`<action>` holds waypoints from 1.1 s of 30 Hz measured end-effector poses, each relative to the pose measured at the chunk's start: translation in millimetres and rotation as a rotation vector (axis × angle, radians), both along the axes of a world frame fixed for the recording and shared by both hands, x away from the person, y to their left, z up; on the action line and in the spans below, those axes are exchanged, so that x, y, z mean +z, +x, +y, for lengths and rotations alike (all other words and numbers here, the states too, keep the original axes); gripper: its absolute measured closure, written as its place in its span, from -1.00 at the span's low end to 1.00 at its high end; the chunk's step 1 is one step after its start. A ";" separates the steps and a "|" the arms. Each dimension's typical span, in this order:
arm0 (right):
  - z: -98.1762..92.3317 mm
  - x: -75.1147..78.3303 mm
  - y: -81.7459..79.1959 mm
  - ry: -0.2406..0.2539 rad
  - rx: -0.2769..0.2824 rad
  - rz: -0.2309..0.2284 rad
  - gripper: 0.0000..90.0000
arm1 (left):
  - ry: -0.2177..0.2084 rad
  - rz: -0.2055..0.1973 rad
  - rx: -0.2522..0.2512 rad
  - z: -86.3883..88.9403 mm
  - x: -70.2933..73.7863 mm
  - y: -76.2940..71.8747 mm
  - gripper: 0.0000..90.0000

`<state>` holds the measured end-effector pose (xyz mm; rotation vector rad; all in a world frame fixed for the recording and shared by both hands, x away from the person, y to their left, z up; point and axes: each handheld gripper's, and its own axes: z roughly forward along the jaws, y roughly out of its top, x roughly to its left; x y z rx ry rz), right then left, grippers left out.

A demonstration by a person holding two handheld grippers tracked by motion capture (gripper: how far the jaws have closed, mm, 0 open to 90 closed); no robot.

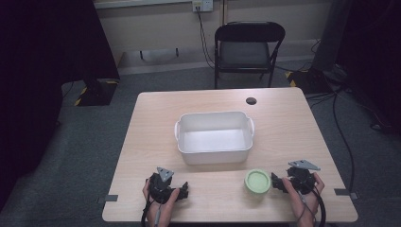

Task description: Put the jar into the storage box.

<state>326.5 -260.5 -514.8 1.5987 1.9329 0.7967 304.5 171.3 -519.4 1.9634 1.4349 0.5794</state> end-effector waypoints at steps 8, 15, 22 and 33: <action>0.0 -0.1 0.3 -0.001 -0.006 0.001 -0.97 | 0.000 0.000 0.000 0.0 0.0 0.0 -1.00; 0.9 0.4 -1.6 -0.004 -0.021 -0.007 -0.92 | 0.000 0.000 -0.001 0.0 0.0 0.1 -1.00; -4.1 1.4 -4.5 0.016 -0.033 -0.029 -0.92 | 0.000 0.000 0.000 0.0 0.0 0.1 -1.00; -7.2 3.0 -10.4 0.049 -0.027 -0.041 -0.92 | 0.000 0.000 0.000 0.0 0.0 0.1 -1.00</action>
